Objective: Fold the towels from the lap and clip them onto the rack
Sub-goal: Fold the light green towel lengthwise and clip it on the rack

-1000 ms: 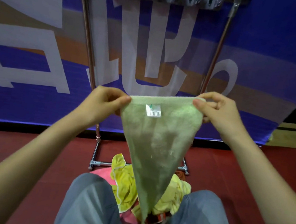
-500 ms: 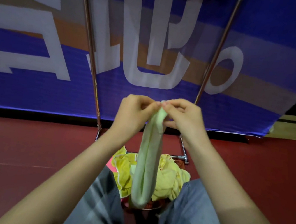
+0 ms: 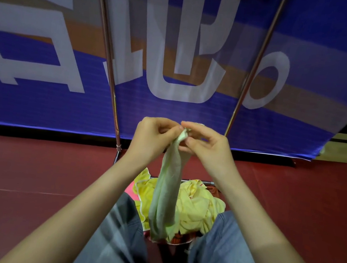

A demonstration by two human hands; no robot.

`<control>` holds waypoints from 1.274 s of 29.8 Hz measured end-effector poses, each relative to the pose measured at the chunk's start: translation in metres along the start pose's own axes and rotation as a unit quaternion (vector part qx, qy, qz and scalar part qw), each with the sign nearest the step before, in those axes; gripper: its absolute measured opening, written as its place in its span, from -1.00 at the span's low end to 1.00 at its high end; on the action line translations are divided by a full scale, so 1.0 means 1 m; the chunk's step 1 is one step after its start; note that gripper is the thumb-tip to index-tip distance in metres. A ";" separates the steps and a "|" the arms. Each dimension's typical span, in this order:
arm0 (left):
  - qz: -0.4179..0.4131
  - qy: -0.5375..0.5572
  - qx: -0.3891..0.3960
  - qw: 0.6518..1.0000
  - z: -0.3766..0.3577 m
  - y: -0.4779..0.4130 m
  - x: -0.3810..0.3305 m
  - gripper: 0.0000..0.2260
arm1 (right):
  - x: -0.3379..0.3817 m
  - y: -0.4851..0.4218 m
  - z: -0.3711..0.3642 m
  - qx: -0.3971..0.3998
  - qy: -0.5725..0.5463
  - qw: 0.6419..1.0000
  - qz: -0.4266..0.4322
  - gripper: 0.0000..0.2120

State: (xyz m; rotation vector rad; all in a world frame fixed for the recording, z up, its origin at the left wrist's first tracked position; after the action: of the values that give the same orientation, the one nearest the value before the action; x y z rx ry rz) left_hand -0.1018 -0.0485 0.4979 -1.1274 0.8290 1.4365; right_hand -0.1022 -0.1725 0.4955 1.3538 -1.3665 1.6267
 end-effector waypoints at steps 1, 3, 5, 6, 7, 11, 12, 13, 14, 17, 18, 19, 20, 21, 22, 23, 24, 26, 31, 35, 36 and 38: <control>0.008 0.016 0.018 1.000 0.000 0.000 0.001 -0.90 | 0.001 -0.001 0.000 0.008 0.003 1.000 0.011 -0.62; 0.024 0.054 0.055 0.997 -0.003 0.001 0.003 -0.89 | 0.003 -0.002 0.000 0.019 0.014 0.999 0.030 -0.65; 0.037 0.079 0.080 0.993 -0.004 0.002 0.005 -0.88 | 0.004 -0.002 0.000 0.025 0.032 0.998 0.043 -0.68; 0.043 0.090 0.088 0.991 -0.004 0.002 0.007 -0.88 | 0.004 -0.002 -0.001 0.025 0.039 0.998 0.047 -0.69; 0.050 0.100 0.097 0.989 -0.005 0.003 0.009 -0.87 | 0.005 -0.002 -0.001 0.022 0.046 0.997 0.051 -0.70; 0.065 0.117 0.122 0.984 -0.007 0.006 0.012 -0.85 | 0.003 0.001 0.002 0.016 0.085 0.995 0.058 -0.75; 0.065 0.120 0.124 0.983 -0.007 0.006 0.013 -0.85 | 0.002 0.001 0.003 0.014 0.094 0.994 0.059 -0.76; 0.064 0.120 0.122 0.983 -0.007 0.007 0.013 -0.84 | 0.002 0.001 0.005 0.013 0.102 0.993 0.058 -0.78; 0.062 0.118 0.120 0.984 -0.007 0.008 0.013 -0.84 | 0.001 0.001 0.006 0.013 0.110 0.992 0.056 -0.78; 0.047 0.113 0.115 0.986 -0.004 0.010 0.010 -0.85 | 0.003 0.002 0.010 0.022 0.129 0.990 0.044 -0.78; 0.033 0.102 0.120 0.987 -0.004 0.011 0.007 -0.86 | 0.004 0.001 0.011 0.025 0.140 0.989 0.047 -0.78; 0.016 0.084 0.130 0.988 -0.005 0.012 0.003 -0.87 | 0.005 0.001 0.013 0.025 0.154 0.986 0.053 -0.78; -0.002 0.062 0.144 0.988 -0.007 0.014 -0.001 -0.88 | 0.006 0.000 0.015 0.023 0.171 0.983 0.063 -0.77; -0.015 0.044 0.157 0.987 -0.008 0.015 -0.004 -0.88 | 0.007 0.000 0.016 0.018 0.189 0.979 0.074 -0.75; -0.024 0.032 0.165 0.985 -0.010 0.017 -0.006 -0.88 | 0.008 -0.001 0.018 0.014 0.205 0.975 0.085 -0.74; -0.029 0.026 0.170 0.985 -0.010 0.018 -0.007 -0.87 | 0.008 -0.001 0.019 0.012 0.214 0.973 0.089 -0.74; -0.032 0.022 0.170 0.985 -0.011 0.019 -0.008 -0.85 | 0.008 -0.001 0.020 0.010 0.216 0.972 0.091 -0.76; -0.040 0.009 0.170 0.985 -0.011 0.020 -0.010 -0.83 | 0.008 -0.001 0.021 0.003 0.214 0.972 0.095 -0.78; -0.068 -0.039 0.187 0.979 -0.009 0.021 -0.021 -0.78 | 0.010 -0.001 0.023 0.037 0.266 0.957 0.113 -0.74; -0.082 -0.048 0.171 0.981 0.001 0.016 -0.030 -0.82 | -0.004 -0.006 0.038 0.102 0.266 0.957 0.055 -0.86; -0.090 -0.069 0.166 0.980 0.002 0.014 -0.028 -0.83 | -0.007 -0.007 0.039 0.124 0.261 0.956 0.045 -0.91; -0.115 -0.153 0.155 0.969 0.003 0.008 -0.027 -0.82 | -0.006 -0.013 0.043 0.147 0.272 0.950 0.043 -0.92</control>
State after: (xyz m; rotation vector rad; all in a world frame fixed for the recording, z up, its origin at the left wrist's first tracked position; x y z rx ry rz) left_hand -0.1113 -0.0554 0.5234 -0.7161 0.6498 1.1989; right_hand -0.0750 -0.2081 0.4917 0.8947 -0.8864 2.1253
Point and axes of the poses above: each hand's wrist, its own y-axis away from the middle knuckle, its own z-axis out of the back of the hand, x = y × z, the point moved 6 cm from there along -y, towards the middle knuckle, and after that the axes turned 10 degrees about z, right-handed, at the moved point
